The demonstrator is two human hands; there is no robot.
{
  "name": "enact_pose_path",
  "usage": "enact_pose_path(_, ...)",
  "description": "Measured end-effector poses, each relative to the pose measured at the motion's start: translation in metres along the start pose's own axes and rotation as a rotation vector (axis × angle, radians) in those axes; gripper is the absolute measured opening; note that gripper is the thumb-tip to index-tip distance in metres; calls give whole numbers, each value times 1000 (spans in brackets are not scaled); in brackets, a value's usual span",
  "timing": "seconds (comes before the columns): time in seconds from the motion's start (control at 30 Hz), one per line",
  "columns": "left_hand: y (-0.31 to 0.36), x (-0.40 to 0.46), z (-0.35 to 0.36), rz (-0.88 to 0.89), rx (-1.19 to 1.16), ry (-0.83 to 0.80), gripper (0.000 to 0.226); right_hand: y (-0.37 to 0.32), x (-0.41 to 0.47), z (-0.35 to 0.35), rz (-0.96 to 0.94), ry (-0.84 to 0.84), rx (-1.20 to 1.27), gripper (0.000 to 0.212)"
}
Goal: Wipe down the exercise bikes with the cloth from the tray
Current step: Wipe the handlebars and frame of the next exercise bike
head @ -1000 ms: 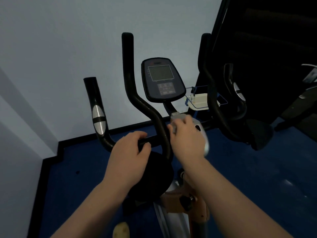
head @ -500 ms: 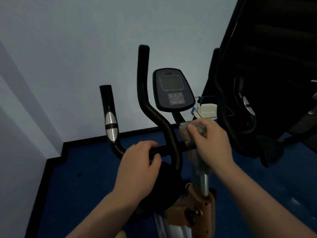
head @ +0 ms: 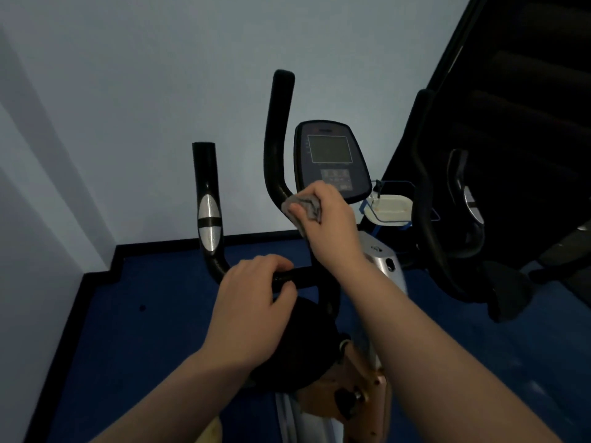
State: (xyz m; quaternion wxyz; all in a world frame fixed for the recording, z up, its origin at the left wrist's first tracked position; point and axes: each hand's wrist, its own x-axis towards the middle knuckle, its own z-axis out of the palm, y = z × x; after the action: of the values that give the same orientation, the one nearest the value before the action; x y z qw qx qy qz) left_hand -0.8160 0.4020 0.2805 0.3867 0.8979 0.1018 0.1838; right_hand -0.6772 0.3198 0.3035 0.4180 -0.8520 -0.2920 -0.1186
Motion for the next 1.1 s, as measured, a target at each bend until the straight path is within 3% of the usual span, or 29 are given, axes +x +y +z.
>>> enact_pose_path(0.23, -1, -2, -1, -18, -26, -17, 23, 15, -98, -24, 195, 66, 170, 7)
enact_pose_path(0.37, -1, -2, 0, -24, -13, -18, 24, 16, -123, -30, 243, -6, 187, 9)
enact_pose_path(0.5, -3, -2, -1, -20, -15, -18, 25, 22, -77, -41, 324, 146, -13, 7)
enact_pose_path(0.6, -3, -2, 0, -29, -12, -16, 25, 23, -60, -30, 321, 41, -405, 19)
enact_pose_path(0.83, -4, -3, 1, -43, -53, -6, 26, 27, -91, -62, 306, 2, -226, 5)
enact_pose_path(0.9, -5, -3, 3, -56, -123, 27, 24, 21, -72, -70, 188, 38, -45, 8)
enact_pose_path(0.97, -6, -7, 4, -49, -194, 112, 23, 7, -54, -63, 14, -99, 34, 18)
enact_pose_path(1.03, -9, -13, 1, -41, -214, 213, 26, 0, -45, -50, -184, -322, -156, 27)
enact_pose_path(1.1, -16, -16, -7, -22, -217, 296, 31, 5, -42, -48, -385, -432, -364, 28)
